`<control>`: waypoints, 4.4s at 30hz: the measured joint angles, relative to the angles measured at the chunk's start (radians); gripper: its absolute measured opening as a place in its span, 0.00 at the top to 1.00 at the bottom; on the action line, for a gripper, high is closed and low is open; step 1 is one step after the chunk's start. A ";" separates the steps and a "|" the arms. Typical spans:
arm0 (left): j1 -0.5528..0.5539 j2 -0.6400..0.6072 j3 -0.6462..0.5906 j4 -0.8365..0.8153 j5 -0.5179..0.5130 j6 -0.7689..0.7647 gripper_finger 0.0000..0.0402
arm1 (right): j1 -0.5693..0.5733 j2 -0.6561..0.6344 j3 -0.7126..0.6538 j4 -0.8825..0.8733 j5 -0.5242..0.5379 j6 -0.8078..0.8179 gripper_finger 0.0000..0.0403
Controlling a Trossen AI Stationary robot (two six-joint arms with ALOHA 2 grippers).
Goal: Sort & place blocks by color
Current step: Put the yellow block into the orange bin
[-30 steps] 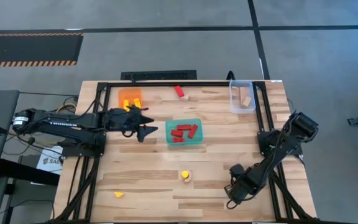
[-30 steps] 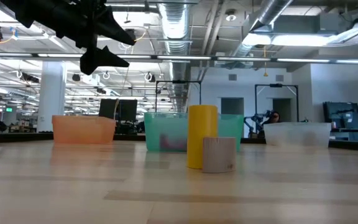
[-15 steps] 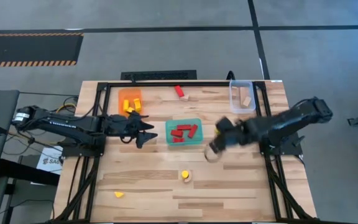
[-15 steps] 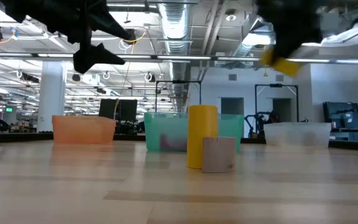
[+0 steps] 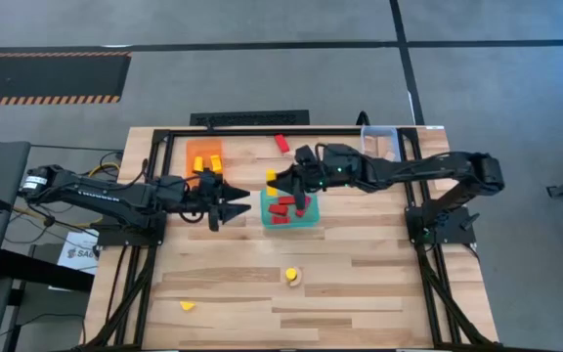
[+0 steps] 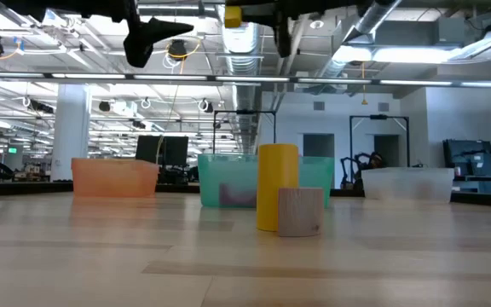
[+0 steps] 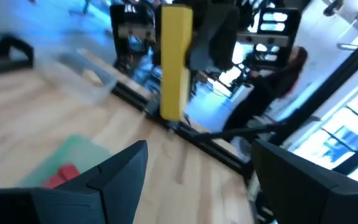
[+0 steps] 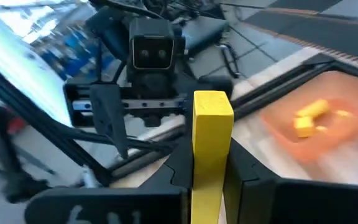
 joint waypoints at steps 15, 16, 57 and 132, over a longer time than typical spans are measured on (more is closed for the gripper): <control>-0.001 0.021 0.000 0.068 -0.063 0.101 0.32 | 0.012 0.125 0.002 0.251 -0.105 0.144 0.88; 0.000 0.032 0.000 0.070 -0.060 0.101 0.32 | 0.012 0.129 0.003 0.268 -0.104 0.144 0.88; 0.027 0.171 0.000 0.294 0.072 0.029 0.93 | 0.039 0.131 0.002 0.286 -0.100 0.129 0.80; -0.556 0.330 0.361 -1.161 0.355 0.152 0.48 | 0.191 -0.079 0.003 -0.861 0.251 0.012 0.41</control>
